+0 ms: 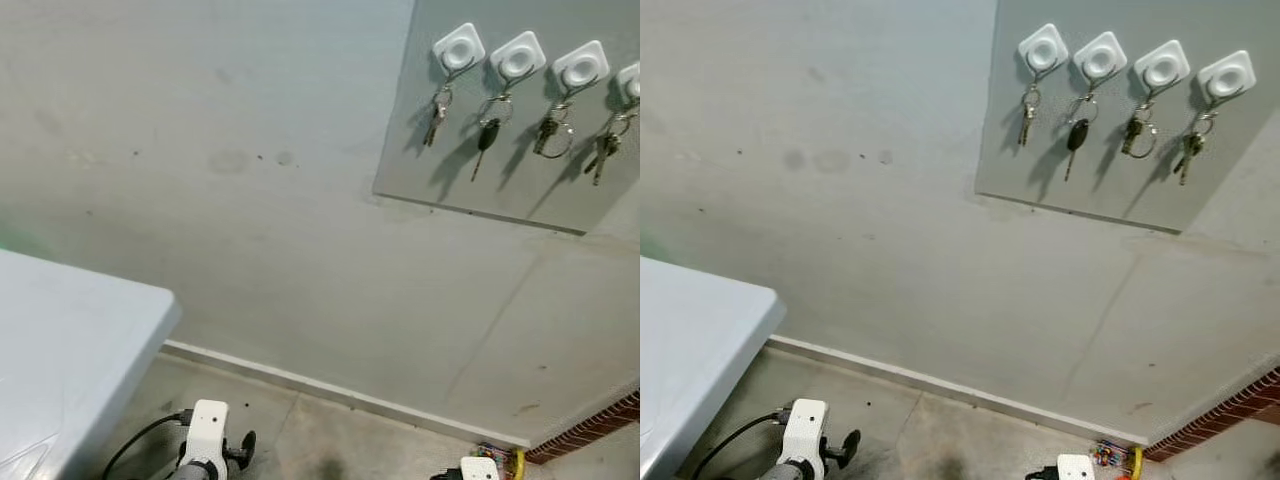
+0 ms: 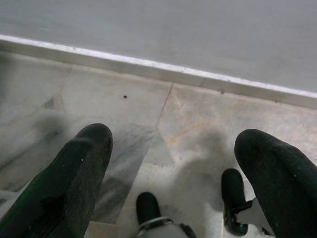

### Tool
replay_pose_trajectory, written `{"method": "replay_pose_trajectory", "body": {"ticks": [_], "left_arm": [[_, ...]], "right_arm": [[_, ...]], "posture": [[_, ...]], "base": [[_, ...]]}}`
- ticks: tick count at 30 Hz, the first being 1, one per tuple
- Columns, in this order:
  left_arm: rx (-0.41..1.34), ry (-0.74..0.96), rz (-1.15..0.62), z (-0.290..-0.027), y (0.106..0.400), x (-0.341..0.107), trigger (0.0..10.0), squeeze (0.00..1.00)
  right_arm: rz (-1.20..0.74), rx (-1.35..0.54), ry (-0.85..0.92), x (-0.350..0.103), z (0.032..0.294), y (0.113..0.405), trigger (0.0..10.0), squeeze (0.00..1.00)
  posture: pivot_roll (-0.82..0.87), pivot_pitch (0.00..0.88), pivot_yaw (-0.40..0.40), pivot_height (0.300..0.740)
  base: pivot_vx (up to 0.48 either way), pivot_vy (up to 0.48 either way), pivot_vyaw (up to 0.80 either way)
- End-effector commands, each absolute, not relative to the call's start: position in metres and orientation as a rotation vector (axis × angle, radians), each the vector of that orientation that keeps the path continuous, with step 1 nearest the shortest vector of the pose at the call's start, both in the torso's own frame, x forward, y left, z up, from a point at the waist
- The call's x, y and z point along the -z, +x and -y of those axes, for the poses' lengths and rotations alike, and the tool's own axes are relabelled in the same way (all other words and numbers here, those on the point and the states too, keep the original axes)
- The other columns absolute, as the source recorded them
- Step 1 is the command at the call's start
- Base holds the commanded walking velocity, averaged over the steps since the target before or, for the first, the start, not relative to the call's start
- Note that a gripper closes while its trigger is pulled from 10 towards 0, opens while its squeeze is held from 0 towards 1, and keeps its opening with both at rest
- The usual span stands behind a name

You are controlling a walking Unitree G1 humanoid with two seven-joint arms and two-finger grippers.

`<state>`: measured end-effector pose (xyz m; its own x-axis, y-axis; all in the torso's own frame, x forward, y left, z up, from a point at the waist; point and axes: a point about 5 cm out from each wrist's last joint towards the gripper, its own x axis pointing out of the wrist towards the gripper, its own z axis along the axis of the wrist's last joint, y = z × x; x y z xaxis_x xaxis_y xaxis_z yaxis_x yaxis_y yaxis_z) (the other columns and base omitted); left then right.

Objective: Hang keys on a hook

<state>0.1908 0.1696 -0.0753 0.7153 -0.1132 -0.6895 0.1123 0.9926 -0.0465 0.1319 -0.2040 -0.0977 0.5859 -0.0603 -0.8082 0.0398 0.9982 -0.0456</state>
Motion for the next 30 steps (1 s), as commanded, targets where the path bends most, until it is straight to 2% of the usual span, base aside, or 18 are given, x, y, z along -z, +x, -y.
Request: {"method": "replay_pose_trajectory", "body": {"ticks": [1, 30], "left_arm": [[0.135, -0.001, -0.781, -0.1675, 0.1876, 0.0774, 10.0, 0.00], [0.128, -0.004, -0.776, -0.1685, 0.1900, 0.0763, 10.0, 0.00]], "right_arm": [[-0.954, 0.062, -0.021, 0.0985, 0.2059, 0.1290, 10.0, 0.00], [-0.956, 0.070, -0.007, 0.0990, 0.2049, 0.1282, 10.0, 0.00]], "posture": [[0.01, 0.045, -0.017, 0.740], [0.01, 0.052, -0.014, 0.740]], "base": [[0.000, -0.352, 0.00], [0.000, -0.347, 0.00]]}}
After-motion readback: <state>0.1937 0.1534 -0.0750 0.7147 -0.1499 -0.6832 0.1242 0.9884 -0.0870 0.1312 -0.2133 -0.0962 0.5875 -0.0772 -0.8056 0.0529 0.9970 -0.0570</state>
